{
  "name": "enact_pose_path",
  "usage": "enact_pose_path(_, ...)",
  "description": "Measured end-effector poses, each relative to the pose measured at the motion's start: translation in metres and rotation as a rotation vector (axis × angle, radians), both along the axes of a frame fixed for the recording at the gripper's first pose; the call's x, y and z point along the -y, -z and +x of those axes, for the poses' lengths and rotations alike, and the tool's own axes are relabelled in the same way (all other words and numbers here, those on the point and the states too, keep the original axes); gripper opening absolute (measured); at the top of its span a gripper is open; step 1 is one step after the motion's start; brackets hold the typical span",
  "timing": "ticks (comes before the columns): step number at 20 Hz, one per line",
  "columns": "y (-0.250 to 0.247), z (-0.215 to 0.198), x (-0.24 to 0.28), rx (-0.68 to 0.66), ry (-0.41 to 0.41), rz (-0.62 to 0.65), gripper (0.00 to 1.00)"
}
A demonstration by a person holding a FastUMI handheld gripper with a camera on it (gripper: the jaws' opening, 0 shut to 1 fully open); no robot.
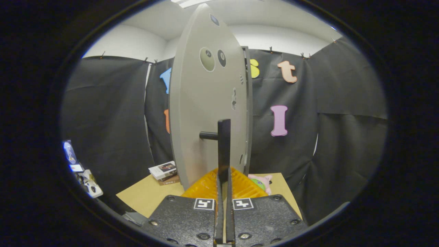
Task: Open the shoe cabinet door, grab the shoes and put them into the shoe cabinet, then close the shoe cabinet door.
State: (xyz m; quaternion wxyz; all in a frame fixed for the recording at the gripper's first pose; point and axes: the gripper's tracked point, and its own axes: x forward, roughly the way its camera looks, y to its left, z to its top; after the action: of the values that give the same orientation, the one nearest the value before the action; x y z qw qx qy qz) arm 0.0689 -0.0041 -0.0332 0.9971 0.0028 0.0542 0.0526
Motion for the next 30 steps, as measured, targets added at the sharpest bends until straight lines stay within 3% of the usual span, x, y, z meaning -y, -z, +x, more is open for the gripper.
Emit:
enact_pose_path(6,-0.008,0.001,0.062,0.000,0.061,0.008,0.04)
enact_pose_path(9,-0.005,0.002,0.058,-0.003,0.023,0.051,0.04)
enact_pose_path(12,-0.001,-0.002,0.069,-0.007,0.048,0.005,0.05)
enact_pose_path(14,0.009,-0.018,0.074,-0.013,0.081,0.008,0.14)
enact_pose_path(17,0.031,-0.051,0.088,-0.020,0.166,0.011,0.49)
enact_pose_path(19,0.052,-0.077,0.088,-0.037,0.201,0.020,0.66)
enact_pose_path(24,0.109,-0.111,0.046,-0.093,0.215,0.083,0.99)
enact_pose_path(26,0.120,-0.116,0.029,-0.076,0.227,0.101,1.00)
enact_pose_path(30,0.167,-0.107,-0.030,-0.129,0.133,0.100,1.00)
